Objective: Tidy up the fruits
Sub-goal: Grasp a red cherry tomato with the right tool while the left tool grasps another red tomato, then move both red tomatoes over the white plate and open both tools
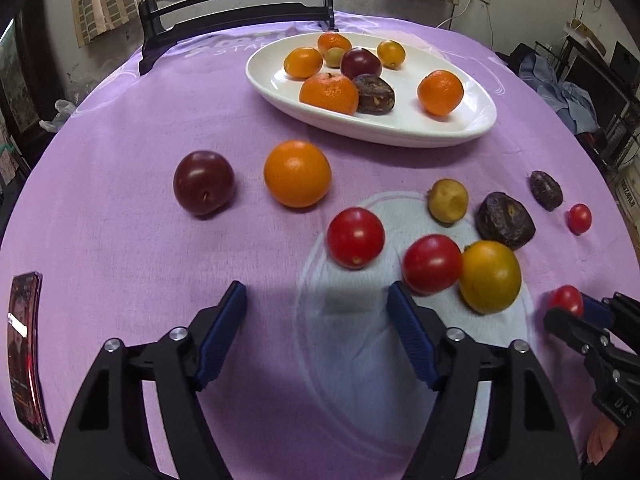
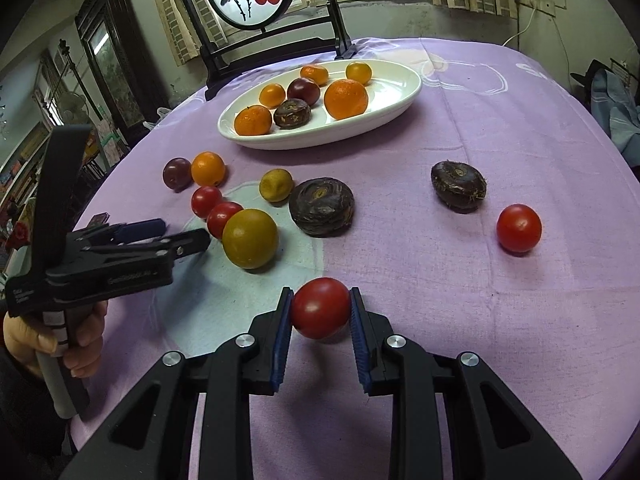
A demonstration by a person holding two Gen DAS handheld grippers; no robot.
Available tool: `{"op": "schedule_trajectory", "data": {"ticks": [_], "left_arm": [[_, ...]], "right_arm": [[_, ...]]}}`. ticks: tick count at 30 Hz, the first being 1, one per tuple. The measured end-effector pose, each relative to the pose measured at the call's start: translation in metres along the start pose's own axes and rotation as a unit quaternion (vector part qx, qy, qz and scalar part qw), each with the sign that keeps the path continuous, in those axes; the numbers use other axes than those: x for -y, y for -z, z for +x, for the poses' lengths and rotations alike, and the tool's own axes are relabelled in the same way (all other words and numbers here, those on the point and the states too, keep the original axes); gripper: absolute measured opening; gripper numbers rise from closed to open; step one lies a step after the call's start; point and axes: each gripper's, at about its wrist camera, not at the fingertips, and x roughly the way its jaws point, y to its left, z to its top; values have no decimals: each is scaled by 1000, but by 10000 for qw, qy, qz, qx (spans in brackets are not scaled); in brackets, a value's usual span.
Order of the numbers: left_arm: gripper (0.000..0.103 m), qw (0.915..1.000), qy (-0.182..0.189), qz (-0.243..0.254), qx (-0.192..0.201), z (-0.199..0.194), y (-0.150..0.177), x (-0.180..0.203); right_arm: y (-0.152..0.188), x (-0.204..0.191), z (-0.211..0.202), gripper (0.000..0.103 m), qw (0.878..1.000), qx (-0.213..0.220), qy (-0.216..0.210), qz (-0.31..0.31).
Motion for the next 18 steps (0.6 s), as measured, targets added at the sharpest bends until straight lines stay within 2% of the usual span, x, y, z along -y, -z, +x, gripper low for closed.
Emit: {"op": "schedule_trajectory", "data": {"ticks": [4,7,9,13,18], "left_arm": [[61,9999,-6,122,-25,7,-13,5],[49,10000,34,70,-21,10,-22,7],[30,9999,117,28,-24,10,-25,9],[28,9997,194,141,-4,4,-18,16],[28,9992,386,-43,18,-14,-3,1]], "right_arm": [[0,2,1,28,10000,-27,-58,36],[1,3,3,28,9999,-74,-126,81],[1,2,2,28,9999,-49,-133,73],[2,3,3,28,9998,-41,-155,140],[2,4,3,28,9996,-44,-155,237]]}}
